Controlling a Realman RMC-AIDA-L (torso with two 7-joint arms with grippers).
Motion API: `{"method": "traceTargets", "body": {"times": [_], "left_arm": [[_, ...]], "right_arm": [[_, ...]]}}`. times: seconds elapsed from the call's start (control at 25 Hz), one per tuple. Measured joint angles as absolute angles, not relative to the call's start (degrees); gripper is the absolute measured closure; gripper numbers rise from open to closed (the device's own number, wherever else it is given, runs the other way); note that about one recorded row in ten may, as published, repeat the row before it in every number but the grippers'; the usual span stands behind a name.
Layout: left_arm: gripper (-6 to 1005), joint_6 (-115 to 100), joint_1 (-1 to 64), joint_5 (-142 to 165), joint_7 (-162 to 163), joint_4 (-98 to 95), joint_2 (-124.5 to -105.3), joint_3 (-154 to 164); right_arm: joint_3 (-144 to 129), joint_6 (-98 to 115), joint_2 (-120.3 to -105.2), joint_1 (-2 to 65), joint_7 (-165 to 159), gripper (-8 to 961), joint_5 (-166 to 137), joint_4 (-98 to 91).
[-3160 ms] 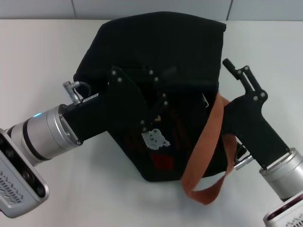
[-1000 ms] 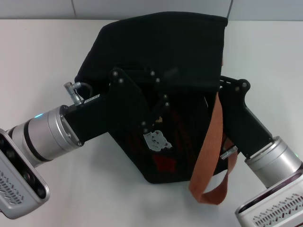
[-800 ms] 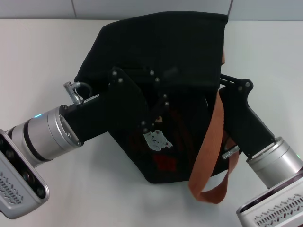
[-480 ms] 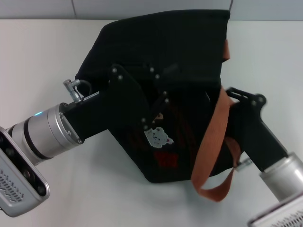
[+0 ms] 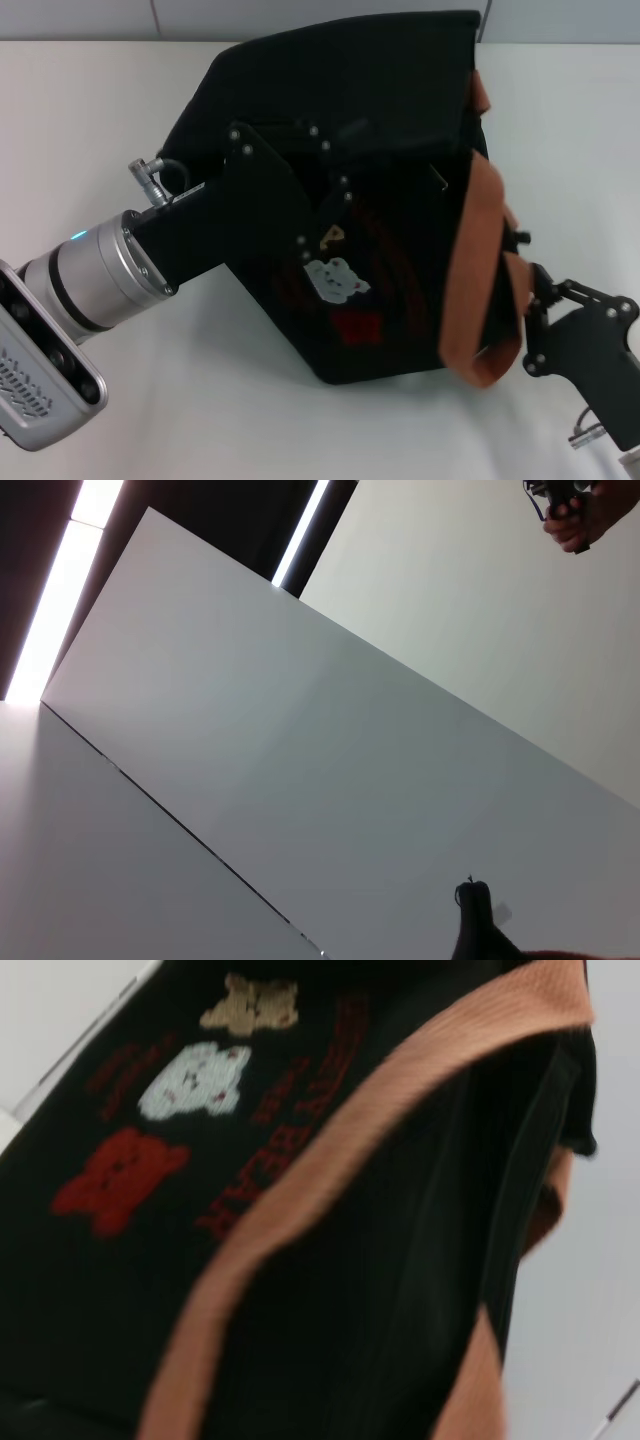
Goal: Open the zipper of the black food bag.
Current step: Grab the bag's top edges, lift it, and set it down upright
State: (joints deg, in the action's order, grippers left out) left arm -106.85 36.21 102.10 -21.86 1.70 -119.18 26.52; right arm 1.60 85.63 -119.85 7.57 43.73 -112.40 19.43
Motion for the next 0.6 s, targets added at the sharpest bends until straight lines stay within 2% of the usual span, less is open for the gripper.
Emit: {"method": "traceTargets", "body": {"times": [0.36, 0.6], "left_arm": [[910, -106.74, 34.71, 102.03, -18.47, 5.07, -119.17, 21.11], [910, -102.53, 29.06, 101.81, -4.73, 10.08, -119.18, 12.49]], "right_arm": [[1.88, 95.50, -119.80, 6.27, 36.26, 853, -110.90, 18.90], [1.89, 109.41, -119.28, 5.78, 20.14, 831, -110.88, 15.09]]}}
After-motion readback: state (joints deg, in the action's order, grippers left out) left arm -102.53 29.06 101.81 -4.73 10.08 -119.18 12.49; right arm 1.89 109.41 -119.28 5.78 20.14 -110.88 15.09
